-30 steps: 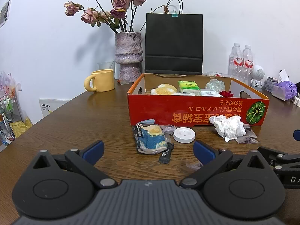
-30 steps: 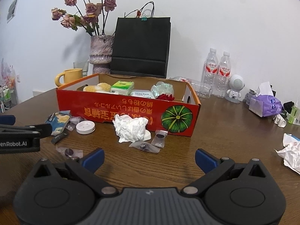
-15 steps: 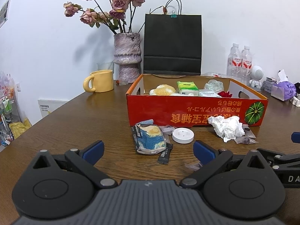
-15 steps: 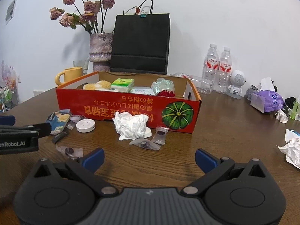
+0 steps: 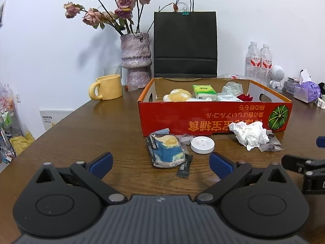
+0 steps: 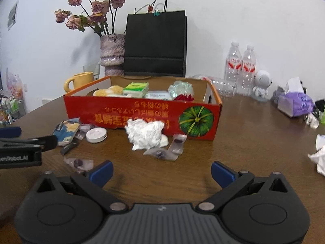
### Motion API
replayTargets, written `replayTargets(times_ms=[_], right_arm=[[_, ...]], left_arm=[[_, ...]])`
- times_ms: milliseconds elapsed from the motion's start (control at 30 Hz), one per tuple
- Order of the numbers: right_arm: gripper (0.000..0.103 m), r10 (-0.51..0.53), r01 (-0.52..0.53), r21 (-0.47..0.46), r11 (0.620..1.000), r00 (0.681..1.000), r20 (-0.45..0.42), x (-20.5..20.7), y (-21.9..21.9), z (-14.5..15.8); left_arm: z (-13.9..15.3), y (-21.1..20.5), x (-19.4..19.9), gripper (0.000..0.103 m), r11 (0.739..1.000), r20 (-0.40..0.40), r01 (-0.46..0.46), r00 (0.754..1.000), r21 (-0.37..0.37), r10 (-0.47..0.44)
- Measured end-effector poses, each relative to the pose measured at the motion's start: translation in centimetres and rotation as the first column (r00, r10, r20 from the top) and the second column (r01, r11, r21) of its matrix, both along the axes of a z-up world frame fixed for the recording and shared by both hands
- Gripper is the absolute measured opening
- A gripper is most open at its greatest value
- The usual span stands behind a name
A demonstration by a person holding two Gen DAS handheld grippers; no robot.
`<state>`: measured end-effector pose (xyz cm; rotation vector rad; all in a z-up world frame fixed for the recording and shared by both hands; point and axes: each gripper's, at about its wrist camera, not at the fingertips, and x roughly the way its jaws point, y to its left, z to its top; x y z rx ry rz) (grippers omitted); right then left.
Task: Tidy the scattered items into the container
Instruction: 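Grasp the blue snack packet with the left tool while the right tool grasps the crumpled tissue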
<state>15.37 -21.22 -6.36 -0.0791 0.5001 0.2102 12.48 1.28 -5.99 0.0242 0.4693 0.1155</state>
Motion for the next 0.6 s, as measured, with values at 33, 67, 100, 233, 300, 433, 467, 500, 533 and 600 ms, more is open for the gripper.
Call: replayTargets(times_ms=[33, 67, 100, 233, 300, 433, 467, 500, 533, 600], right_arm=[[0.101, 0.0, 0.0, -0.01, 1.0, 1.0, 0.012, 0.2, 0.0, 0.1], [0.101, 0.003, -0.002, -0.015, 1.0, 1.0, 0.021, 0.5, 0.0, 0.3], [0.099, 0.007, -0.007, -0.014, 1.0, 1.0, 0.023, 0.9, 0.0, 0.5], [0.096, 0.037, -0.037, -0.007, 0.999, 0.999, 0.013, 3.0, 0.5, 1.2], [0.096, 0.044, -0.044, -0.019, 0.999, 0.999, 0.006, 4.2, 0.9, 1.3], [0.093, 0.062, -0.062, -0.021, 0.998, 0.998, -0.033, 6.8, 1.7, 1.1], [0.091, 0.068, -0.069, -0.019, 0.997, 0.997, -0.045, 7.5, 2.0, 1.0], [0.088, 0.071, -0.072, -0.021, 0.997, 0.996, -0.054, 8.1, 2.3, 0.9], [0.087, 0.072, -0.073, -0.028, 0.997, 0.996, -0.062, 8.6, 2.6, 0.7], [0.083, 0.07, -0.074, -0.049, 0.996, 0.995, -0.075, 9.5, 3.2, 0.4]], left_arm=[[0.2, 0.3, 0.4, 0.103, 1.0, -0.01, 0.006, 1.0, -0.012, -0.006], [0.3, 0.7, 0.9, 0.103, 1.0, -0.02, 0.009, 1.0, -0.022, -0.01], [0.5, 1.0, 1.4, 0.103, 1.0, -0.026, 0.006, 1.0, -0.028, -0.006], [0.9, 2.0, 4.1, 0.103, 0.999, -0.072, -0.022, 0.997, -0.03, 0.02], [0.7, 2.6, 5.4, 0.103, 0.998, -0.106, -0.033, 0.994, -0.046, 0.028], [-0.1, 4.0, 7.9, 0.099, 0.993, -0.176, -0.049, 0.984, -0.109, 0.029], [-0.3, 4.2, 8.2, 0.098, 0.99, -0.189, -0.051, 0.982, -0.128, 0.026], [-0.5, 4.5, 8.6, 0.096, 0.988, -0.2, -0.049, 0.98, -0.149, 0.019], [-0.7, 4.6, 8.9, 0.094, 0.984, -0.213, -0.044, 0.977, -0.171, 0.007], [-1.1, 4.8, 9.4, 0.086, 0.979, -0.232, -0.038, 0.973, -0.199, -0.009]])
